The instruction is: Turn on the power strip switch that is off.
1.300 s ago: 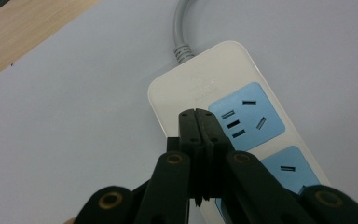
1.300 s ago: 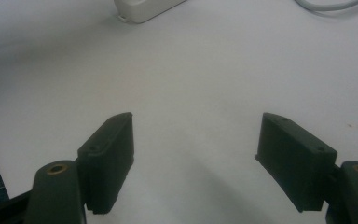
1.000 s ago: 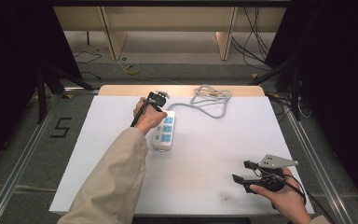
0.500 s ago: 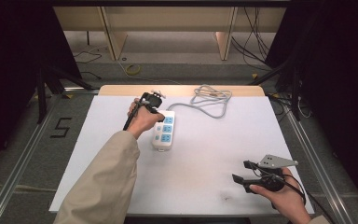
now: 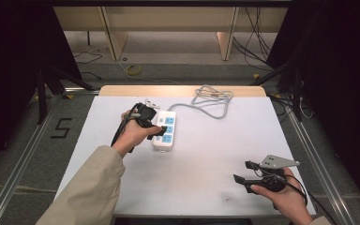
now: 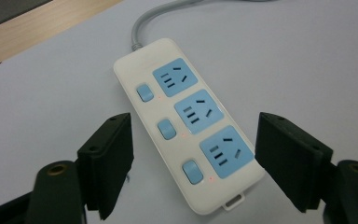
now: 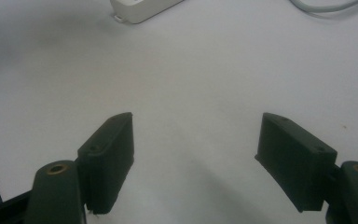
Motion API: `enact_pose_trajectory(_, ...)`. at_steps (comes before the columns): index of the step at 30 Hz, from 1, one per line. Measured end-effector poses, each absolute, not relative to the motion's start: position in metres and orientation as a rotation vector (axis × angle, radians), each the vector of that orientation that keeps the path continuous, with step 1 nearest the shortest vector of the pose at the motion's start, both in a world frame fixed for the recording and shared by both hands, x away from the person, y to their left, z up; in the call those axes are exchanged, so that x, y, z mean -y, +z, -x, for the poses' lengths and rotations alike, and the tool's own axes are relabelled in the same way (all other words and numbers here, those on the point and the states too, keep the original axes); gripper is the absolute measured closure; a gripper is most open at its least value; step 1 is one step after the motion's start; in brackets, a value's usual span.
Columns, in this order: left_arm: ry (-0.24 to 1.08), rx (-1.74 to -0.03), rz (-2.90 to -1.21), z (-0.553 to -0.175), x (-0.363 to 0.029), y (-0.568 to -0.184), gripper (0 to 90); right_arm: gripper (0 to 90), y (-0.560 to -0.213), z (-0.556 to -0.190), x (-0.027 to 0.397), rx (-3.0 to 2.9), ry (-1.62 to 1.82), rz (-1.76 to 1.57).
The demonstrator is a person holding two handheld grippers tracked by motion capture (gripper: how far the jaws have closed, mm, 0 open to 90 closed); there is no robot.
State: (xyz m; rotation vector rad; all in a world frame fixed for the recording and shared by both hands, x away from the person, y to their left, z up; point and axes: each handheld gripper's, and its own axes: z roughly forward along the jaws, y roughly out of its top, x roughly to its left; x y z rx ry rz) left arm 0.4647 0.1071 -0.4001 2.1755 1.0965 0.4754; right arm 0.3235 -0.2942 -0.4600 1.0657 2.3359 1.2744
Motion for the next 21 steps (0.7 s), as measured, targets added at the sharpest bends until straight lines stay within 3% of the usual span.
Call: enact_pose_trajectory(21,0.497,-0.878,-2.132,-0.382,-0.143,-0.429,21.7,27.3,-0.46,-0.325,0.297,-2.331,1.274,-1.073)
